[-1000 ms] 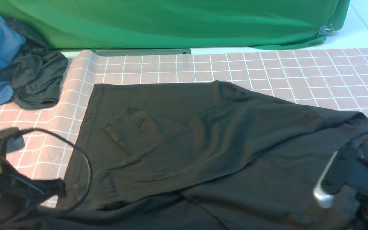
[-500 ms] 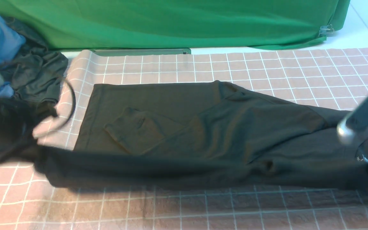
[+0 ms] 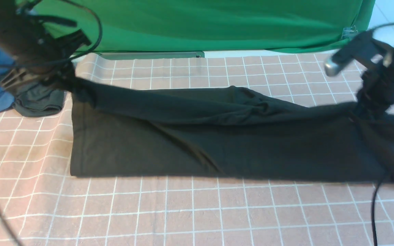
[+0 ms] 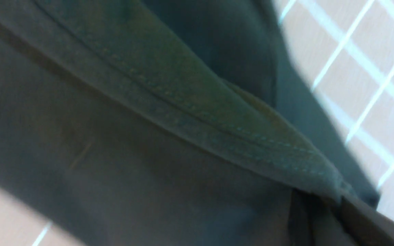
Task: Fold a long-sleeved shirt over a pink coffee tablecloth.
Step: 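Fold the black garment in half by bringing its near edge over to the far edge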
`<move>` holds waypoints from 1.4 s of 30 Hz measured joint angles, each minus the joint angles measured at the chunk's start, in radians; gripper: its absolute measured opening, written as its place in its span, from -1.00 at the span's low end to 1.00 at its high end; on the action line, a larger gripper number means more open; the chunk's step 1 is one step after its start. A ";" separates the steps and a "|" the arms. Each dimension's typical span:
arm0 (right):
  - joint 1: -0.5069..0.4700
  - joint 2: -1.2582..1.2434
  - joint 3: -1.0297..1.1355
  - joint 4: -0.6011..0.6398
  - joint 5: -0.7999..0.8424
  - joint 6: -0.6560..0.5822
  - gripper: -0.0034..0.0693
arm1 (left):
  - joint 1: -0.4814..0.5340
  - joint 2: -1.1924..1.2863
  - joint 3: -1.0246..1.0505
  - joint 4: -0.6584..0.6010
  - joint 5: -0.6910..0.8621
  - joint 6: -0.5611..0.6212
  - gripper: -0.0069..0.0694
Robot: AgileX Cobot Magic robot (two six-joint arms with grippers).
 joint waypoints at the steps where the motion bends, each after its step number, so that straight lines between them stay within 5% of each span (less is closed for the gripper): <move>1: -0.007 0.060 -0.050 0.001 -0.004 -0.003 -0.76 | 0.000 0.065 -0.058 0.000 0.001 -0.003 -0.70; 11: -0.018 0.230 -0.133 0.001 -0.135 0.004 -0.68 | 0.000 0.241 -0.190 0.014 -0.008 -0.029 -0.70; 18: -0.017 0.219 -0.151 0.001 -0.163 0.141 0.12 | 0.000 0.249 -0.191 0.011 -0.028 -0.025 -0.70; 20: -0.008 0.201 -0.153 0.008 -0.151 0.201 0.20 | 0.000 0.249 -0.191 0.011 -0.029 -0.020 -0.70; 22: 0.014 0.175 -0.160 0.020 -0.133 0.249 0.09 | 0.000 0.249 -0.191 0.011 -0.030 -0.014 -0.70; 27: 0.130 0.143 -0.163 0.183 -0.113 0.157 -0.71 | 0.000 0.249 -0.191 0.002 -0.031 0.008 -0.70; 32: 0.232 0.232 -0.163 0.391 -0.126 0.004 -0.81 | 0.000 0.249 -0.191 0.000 -0.030 0.013 -0.70; 42: 0.250 0.367 -0.163 0.433 -0.440 -0.015 -0.81 | 0.000 0.249 -0.191 -0.004 -0.009 0.013 -0.70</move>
